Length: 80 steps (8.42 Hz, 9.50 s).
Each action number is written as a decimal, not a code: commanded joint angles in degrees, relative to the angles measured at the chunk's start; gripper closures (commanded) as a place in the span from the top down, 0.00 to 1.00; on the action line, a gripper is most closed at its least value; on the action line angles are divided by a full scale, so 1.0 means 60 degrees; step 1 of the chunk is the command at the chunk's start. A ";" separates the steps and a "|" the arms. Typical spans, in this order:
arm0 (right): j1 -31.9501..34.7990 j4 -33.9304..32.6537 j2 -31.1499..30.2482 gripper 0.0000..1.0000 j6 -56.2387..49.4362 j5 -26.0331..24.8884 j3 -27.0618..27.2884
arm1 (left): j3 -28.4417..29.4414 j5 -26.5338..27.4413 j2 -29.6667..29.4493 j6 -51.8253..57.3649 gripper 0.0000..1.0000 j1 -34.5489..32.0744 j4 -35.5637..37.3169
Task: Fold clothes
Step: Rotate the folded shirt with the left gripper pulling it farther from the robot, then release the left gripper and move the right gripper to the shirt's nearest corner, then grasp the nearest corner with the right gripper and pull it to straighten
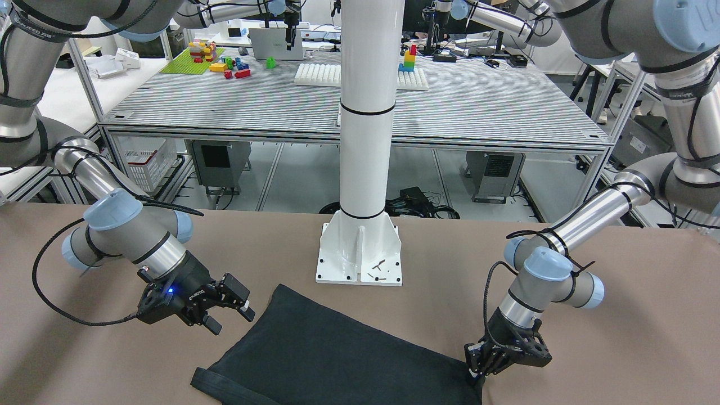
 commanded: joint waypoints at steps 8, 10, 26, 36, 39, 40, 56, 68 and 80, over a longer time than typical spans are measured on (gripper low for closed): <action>0.0161 0.0015 -0.0029 0.94 -0.0029 -0.0123 0.0008 | 0.3572 0.0044 -0.5128 0.1113 0.00 -0.2295 0.3201; 0.0190 0.0015 -0.0059 0.94 -0.0030 -0.0153 0.0037 | 0.5505 0.0465 -0.6695 0.1084 0.00 -0.2444 0.2795; -0.2130 -0.4267 0.0992 0.94 -0.4656 -0.3921 0.0374 | 0.6453 0.0220 -0.7759 0.1875 0.95 -0.3660 0.2117; -0.4364 -0.6269 0.1275 0.80 -0.5376 -0.6348 0.0359 | 0.6512 0.0278 -0.7671 0.1890 0.95 -0.3704 0.2103; -0.4350 -0.6255 0.1158 0.47 -0.5376 -0.6378 0.0359 | 0.6512 0.0264 -0.7583 0.1889 0.95 -0.3690 0.2103; -0.4365 -0.6255 0.1143 0.45 -0.5362 -0.6436 0.0359 | 0.6526 0.0264 -0.7583 0.1890 0.95 -0.3704 0.2088; -0.4937 -0.6255 0.1040 0.32 -0.5244 -0.7257 0.0228 | 0.6643 0.0264 -0.7582 0.1890 0.95 -0.3602 0.2029; -0.3621 -0.6080 0.0908 0.00 -0.5217 -0.6133 0.0682 | 0.6658 0.0279 -0.7553 0.1890 0.95 -0.3558 0.2000; -0.2680 0.4248 -0.2842 0.52 0.3443 -0.1735 -0.0797 | 0.6717 0.0689 -0.7421 0.2153 0.95 -0.3470 0.2000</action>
